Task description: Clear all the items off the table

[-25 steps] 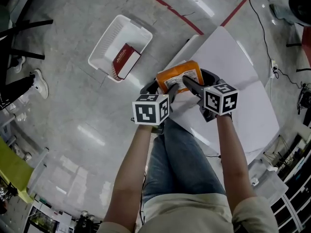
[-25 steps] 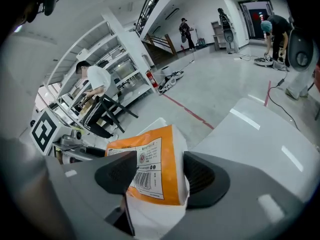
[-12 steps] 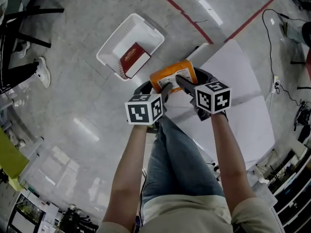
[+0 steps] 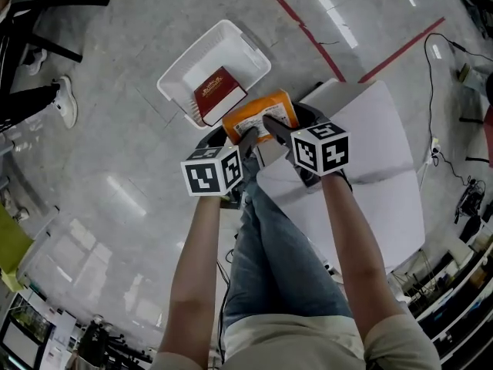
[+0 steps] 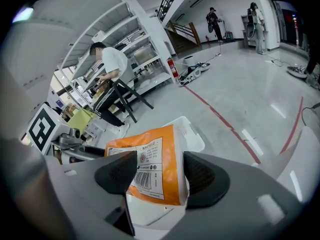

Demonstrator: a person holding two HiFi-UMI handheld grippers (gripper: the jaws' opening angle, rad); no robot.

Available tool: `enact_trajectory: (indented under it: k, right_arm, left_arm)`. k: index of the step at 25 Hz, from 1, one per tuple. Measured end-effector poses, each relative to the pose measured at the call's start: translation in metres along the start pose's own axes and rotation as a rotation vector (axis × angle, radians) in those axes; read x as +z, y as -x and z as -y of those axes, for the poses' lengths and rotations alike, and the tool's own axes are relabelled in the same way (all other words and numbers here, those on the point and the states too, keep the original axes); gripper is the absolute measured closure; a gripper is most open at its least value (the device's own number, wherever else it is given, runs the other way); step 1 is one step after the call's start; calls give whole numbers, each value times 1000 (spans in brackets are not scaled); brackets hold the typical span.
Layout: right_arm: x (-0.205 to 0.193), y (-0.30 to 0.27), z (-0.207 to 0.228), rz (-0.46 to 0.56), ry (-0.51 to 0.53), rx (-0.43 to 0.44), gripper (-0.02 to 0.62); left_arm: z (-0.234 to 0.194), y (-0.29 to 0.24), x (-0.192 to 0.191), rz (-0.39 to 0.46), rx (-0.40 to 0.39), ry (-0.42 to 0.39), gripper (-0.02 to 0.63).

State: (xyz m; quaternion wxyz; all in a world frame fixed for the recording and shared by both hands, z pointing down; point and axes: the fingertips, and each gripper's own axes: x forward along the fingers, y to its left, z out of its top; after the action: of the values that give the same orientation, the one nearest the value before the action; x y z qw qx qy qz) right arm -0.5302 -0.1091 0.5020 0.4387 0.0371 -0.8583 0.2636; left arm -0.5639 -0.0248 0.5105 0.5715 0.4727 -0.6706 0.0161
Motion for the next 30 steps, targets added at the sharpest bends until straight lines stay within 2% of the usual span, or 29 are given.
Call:
enact_trajectory:
  k: [15,30]
  right_arm:
    - [31,-87,-18,-59,80,45,298]
    - [51,-158,-19,-77,146,52,296]
  left_arm:
    - [-77,-14,29,48,71,82,325]
    - [-137,-45,46,73,98,128,325]
